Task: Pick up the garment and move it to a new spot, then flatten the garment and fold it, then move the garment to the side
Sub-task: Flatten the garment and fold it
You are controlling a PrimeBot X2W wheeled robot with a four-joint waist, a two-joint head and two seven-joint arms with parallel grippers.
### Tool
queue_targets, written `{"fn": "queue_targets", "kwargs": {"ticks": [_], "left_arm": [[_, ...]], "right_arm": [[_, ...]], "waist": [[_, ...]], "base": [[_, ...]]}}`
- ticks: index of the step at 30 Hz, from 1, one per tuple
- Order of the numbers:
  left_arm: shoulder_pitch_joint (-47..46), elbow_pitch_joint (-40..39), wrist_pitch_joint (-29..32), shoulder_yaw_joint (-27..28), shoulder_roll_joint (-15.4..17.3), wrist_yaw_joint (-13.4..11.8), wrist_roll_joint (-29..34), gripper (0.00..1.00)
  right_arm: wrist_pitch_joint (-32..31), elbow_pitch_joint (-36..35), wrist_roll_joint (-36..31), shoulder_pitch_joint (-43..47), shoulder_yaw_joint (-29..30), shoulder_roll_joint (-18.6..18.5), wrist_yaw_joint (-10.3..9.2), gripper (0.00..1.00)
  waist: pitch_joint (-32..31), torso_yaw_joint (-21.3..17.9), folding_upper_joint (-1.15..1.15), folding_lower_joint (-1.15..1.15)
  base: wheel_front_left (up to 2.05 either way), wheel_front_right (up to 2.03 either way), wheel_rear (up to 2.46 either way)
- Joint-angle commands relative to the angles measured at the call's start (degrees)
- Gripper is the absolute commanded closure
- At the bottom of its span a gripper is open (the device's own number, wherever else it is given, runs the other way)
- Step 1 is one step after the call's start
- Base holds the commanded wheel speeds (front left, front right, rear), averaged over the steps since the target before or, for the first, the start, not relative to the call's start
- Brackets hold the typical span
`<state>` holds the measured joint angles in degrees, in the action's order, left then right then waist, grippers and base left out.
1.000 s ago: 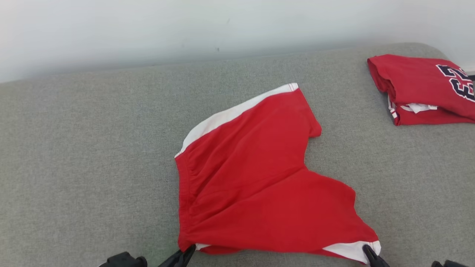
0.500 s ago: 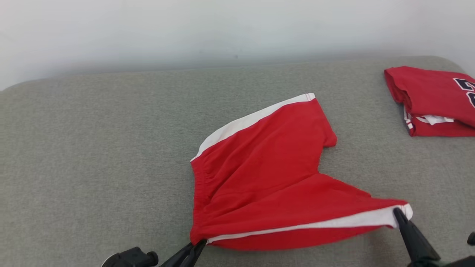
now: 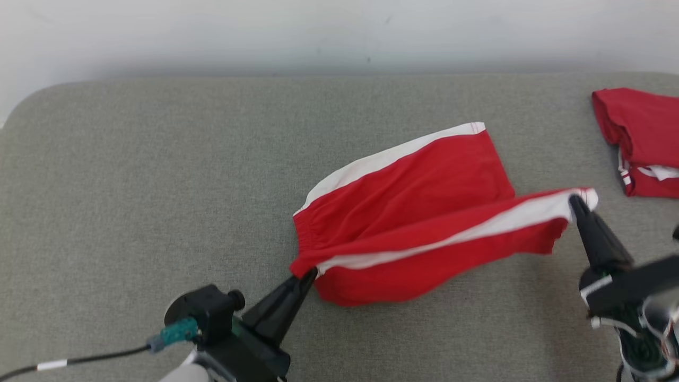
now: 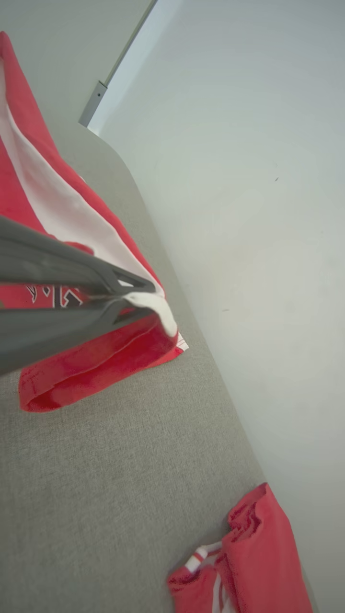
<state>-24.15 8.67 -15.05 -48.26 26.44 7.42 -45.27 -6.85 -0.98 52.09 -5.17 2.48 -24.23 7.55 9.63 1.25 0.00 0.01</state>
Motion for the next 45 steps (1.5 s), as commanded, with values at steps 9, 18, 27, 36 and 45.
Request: {"fn": "queue_targets", "kwargs": {"ticks": [9, 18, 27, 36, 45], "left_arm": [[-8.6, 6.8, -0.2, 1.0, -3.5, 0.0, -2.7, 1.0], [-16.7, 13.1, -0.2, 0.5, -6.5, 0.0, -2.7, 1.0], [-20.9, 17.6, -0.2, 0.1, -8.2, 0.0, -1.8, 1.0], [-22.3, 20.4, -0.2, 0.0, -9.3, 0.0, -0.9, 0.0], [-16.5, 19.4, -0.2, 5.7, -10.1, 0.0, 3.0, 0.0]], "right_arm": [[-2.3, 14.3, -4.8, -19.0, -3.8, -0.7, -0.16, 1.0], [-0.1, 30.4, -9.1, -36.6, -9.5, -1.0, -0.16, 1.0], [3.5, 42.2, -12.0, -45.5, -14.7, 0.2, -0.17, 1.0], [7.5, 51.4, -10.8, -50.5, -18.6, 1.1, -0.17, 0.0], [10.5, 54.1, -7.0, -48.0, -22.1, -0.5, -0.17, 0.0]], "waist": [[4.8, 2.3, 0.0, -0.01], [9.2, 4.0, 0.0, -0.01], [12.1, 4.1, 0.0, -0.01], [12.2, 3.5, 0.0, -0.01], [7.5, 3.3, 0.0, -0.01]], "base": [[0.0, 0.0, 0.0], [0.0, 0.0, 0.0], [0.0, 0.0, 0.0], [0.0, 0.0, 0.0], [0.0, 0.0, 0.0]]}}
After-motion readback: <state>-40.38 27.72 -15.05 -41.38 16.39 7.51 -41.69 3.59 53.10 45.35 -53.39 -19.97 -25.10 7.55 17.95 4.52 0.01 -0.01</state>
